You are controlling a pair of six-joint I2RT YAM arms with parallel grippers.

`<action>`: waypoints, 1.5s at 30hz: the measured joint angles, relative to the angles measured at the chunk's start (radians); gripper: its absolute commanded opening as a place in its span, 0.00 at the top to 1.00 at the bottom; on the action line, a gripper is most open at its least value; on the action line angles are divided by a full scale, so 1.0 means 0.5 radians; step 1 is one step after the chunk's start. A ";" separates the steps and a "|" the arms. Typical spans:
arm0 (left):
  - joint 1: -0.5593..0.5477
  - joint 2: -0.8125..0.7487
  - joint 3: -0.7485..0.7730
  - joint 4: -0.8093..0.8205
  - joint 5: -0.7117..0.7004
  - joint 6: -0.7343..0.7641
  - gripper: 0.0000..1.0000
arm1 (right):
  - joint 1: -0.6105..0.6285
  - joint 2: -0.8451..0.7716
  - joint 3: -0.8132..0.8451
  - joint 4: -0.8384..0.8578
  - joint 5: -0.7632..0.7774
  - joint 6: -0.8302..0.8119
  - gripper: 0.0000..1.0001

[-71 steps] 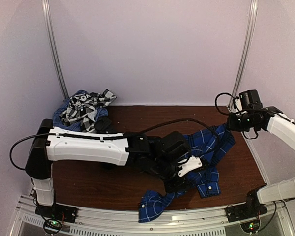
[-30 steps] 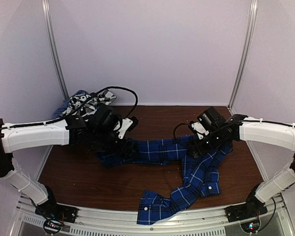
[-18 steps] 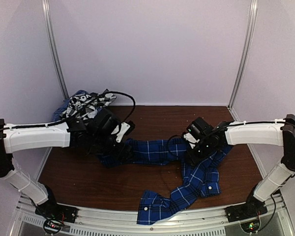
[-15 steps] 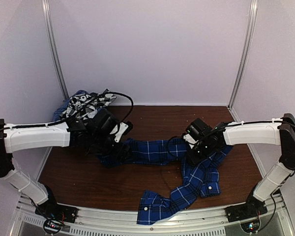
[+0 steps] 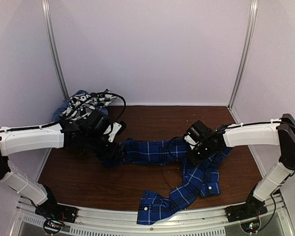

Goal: Fold and stack the long sleeve shirts
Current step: Pick up the crumpled shirt from the center of the board.

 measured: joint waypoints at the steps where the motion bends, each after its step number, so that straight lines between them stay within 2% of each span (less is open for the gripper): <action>1: 0.001 -0.008 -0.012 -0.002 0.001 0.000 0.19 | 0.000 -0.003 -0.008 0.002 0.000 0.007 1.00; 8: 0.000 -0.110 -0.126 -0.014 0.002 -0.029 0.16 | -0.002 -0.224 0.017 -0.027 -0.040 0.036 1.00; 14: 0.014 -0.251 -0.253 -0.082 -0.001 -0.232 0.16 | -0.041 -0.452 0.195 -0.062 -0.163 0.065 1.00; 21: 0.057 -0.433 -0.504 -0.109 0.043 -0.546 0.16 | -0.138 -0.445 0.273 -0.089 -0.242 0.064 1.00; 28: 0.252 -0.353 -0.713 0.063 0.130 -0.692 0.17 | -0.185 -0.410 0.275 -0.106 -0.297 0.022 1.00; 36: 0.397 -0.034 -0.729 0.439 0.230 -0.674 0.24 | -0.188 -0.401 0.299 -0.111 -0.352 -0.002 1.00; 45: 0.484 0.179 -0.690 0.657 0.278 -0.577 0.46 | -0.191 -0.400 0.299 -0.112 -0.400 -0.017 1.00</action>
